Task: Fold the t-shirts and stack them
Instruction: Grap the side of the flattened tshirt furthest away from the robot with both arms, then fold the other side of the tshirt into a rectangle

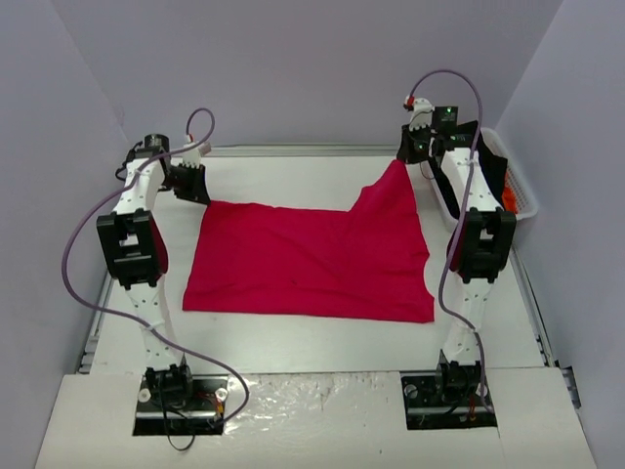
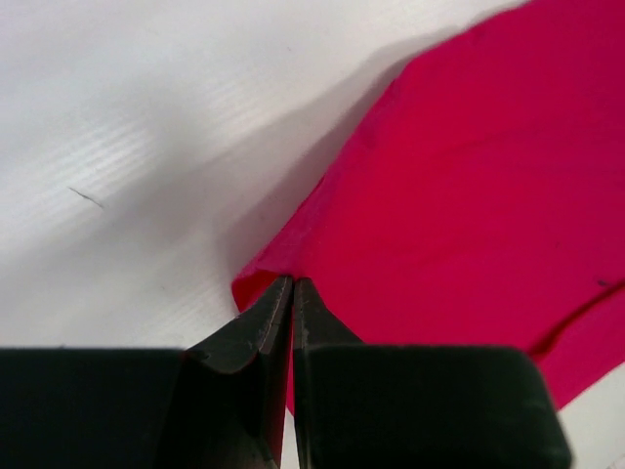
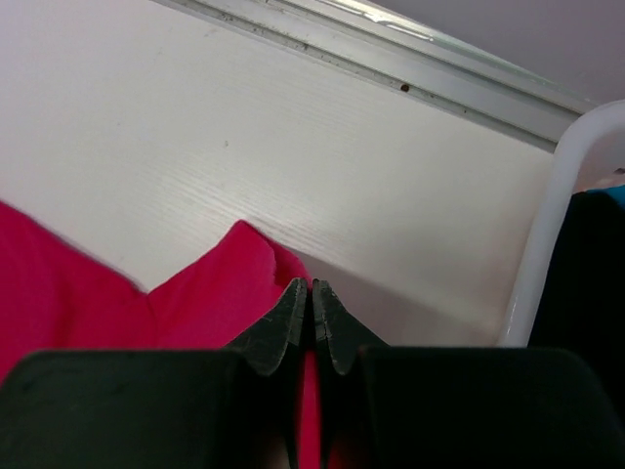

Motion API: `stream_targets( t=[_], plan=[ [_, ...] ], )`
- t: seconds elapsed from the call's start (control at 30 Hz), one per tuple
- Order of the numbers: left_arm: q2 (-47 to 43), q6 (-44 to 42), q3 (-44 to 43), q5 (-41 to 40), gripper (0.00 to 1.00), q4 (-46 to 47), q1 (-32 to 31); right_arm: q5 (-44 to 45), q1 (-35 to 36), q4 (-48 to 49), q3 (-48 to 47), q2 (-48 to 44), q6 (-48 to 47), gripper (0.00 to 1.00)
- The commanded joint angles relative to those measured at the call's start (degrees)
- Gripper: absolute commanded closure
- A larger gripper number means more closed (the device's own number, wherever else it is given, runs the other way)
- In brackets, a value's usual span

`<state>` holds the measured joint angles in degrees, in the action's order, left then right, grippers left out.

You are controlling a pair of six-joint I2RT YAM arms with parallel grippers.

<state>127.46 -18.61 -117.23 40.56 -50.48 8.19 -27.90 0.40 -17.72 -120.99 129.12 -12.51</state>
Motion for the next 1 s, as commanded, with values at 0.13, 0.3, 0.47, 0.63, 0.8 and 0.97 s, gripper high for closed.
stream_targets(
  t=[0.13, 0.3, 0.47, 0.63, 0.8, 0.97],
  plan=[
    [-12.0, -4.7, 11.9, 1.7, 0.98, 1.3, 0.2, -3.4, -0.1, -3.4, 12.6, -10.8, -2.2, 1.00],
    [-16.5, -7.0, 18.3, 1.6, 0.98, 2.2, 0.8, -4.2, -0.1, -6.4, 19.1, -17.1, -4.4, 1.00],
    [-18.8, -9.0, 21.7, 2.0, 0.98, 1.4, 1.8, -5.1, -0.1, -8.6, 24.9, -23.1, -5.8, 1.00],
    [-20.8, -10.7, 23.7, 2.0, 0.98, 0.7, 2.1, -5.9, -0.1, -12.0, 28.4, -26.8, -7.4, 1.00],
    [-22.7, -12.6, 26.5, 1.5, 0.98, 0.6, 2.4, -5.4, -0.1, -16.3, 31.2, -30.9, -10.6, 1.00],
    [-24.0, -14.3, 28.7, 2.0, 0.98, 0.2, 3.8, -4.3, -0.1, -18.5, 35.9, -34.7, -12.3, 1.00]
  ],
)
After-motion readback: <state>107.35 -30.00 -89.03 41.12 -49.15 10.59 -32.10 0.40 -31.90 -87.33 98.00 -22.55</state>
